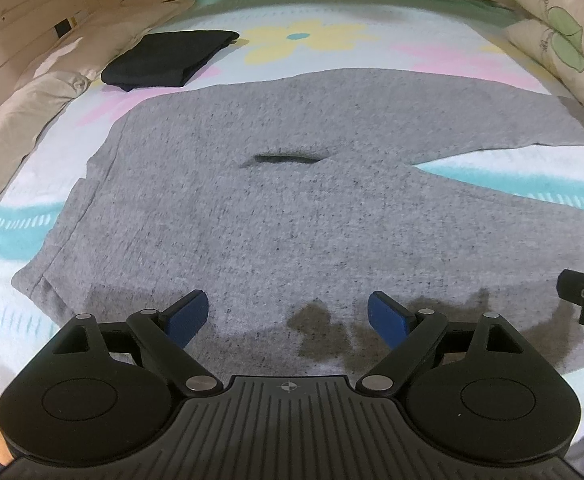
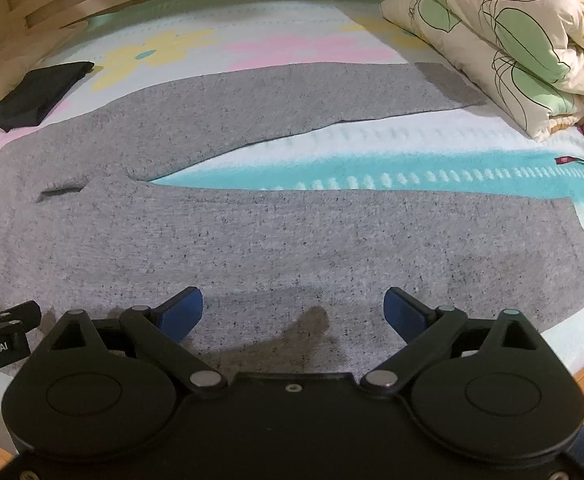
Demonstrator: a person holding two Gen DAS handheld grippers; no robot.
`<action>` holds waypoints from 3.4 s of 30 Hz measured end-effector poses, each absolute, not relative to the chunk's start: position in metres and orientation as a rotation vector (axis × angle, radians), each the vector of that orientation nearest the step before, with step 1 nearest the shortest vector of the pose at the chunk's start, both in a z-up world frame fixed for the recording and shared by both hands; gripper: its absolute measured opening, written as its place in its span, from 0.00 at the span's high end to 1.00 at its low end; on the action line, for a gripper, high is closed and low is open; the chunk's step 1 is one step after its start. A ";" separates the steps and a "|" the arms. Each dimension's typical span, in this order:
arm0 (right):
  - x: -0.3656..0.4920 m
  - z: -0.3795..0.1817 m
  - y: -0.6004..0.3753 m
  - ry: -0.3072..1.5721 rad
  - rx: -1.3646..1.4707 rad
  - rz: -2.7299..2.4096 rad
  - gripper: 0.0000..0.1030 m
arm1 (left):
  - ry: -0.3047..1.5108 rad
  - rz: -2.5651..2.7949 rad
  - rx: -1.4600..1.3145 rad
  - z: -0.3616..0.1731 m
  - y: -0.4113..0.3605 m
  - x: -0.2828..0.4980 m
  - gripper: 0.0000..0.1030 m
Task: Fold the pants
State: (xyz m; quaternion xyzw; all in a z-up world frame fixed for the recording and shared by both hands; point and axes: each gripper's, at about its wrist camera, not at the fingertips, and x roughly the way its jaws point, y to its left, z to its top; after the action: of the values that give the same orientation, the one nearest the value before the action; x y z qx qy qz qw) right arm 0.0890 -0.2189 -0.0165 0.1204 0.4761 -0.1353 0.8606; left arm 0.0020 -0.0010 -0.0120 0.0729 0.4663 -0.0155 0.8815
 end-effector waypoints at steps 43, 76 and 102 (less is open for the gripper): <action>0.265 -0.031 -0.369 0.997 0.520 -0.641 0.23 | 1.101 -0.189 0.261 -0.067 -0.049 0.199 0.19; 0.317 -0.084 -0.468 1.105 0.684 -0.739 0.97 | 1.021 -0.185 0.116 -0.044 -0.045 0.222 0.17; 0.399 -0.109 -0.494 0.905 0.806 -1.013 0.17 | 1.128 -0.171 0.134 -0.082 -0.053 0.263 0.15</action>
State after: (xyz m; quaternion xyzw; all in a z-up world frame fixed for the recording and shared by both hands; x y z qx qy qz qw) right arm 0.3989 -0.4939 -0.1088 0.3622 0.4070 -0.4553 0.7041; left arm 0.2630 -0.0526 -0.0824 0.0635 0.5336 -0.0810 0.8394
